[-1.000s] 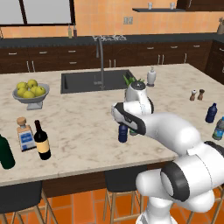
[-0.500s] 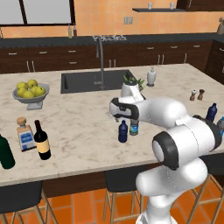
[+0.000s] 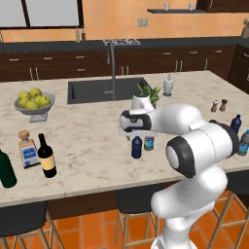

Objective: Move the plastic bottles in the middle to the plastics group, and the glass bottles in the middle to the glass group.

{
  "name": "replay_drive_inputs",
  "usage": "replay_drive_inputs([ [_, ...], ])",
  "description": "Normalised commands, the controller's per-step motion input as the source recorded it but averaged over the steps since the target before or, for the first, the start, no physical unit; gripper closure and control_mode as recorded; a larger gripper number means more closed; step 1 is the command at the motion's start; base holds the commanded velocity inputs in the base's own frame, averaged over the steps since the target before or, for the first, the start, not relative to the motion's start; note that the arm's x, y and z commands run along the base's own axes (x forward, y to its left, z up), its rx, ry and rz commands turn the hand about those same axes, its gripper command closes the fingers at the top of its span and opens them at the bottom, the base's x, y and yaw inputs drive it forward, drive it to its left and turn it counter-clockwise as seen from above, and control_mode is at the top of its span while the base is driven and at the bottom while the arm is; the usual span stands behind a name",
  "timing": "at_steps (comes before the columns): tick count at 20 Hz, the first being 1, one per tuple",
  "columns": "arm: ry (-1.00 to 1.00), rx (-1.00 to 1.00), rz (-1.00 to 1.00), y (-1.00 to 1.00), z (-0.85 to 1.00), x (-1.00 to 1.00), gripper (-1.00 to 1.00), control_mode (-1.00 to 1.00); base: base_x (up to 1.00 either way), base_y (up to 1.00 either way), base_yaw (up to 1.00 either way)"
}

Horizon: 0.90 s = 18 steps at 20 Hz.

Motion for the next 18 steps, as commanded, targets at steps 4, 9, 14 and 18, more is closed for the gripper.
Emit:
replay_drive_inputs([
  [4, 0.05, 0.0, 0.0, 0.0, -0.38, 0.07, -1.0, -1.0, 0.0, 0.0, 0.0],
  [9, 0.02, 0.0, 0.0, 0.0, -0.32, -0.02, 1.0, -1.0, 0.0, 0.0, 0.0],
  [14, 0.14, 0.0, 0.0, -0.05, -0.31, -0.43, 1.0, -1.0, 0.0, 0.0, 0.0],
  [18, 0.0, 0.0, 0.0, -0.3, 0.08, -0.56, 1.0, -1.0, 0.0, 0.0, 0.0],
])
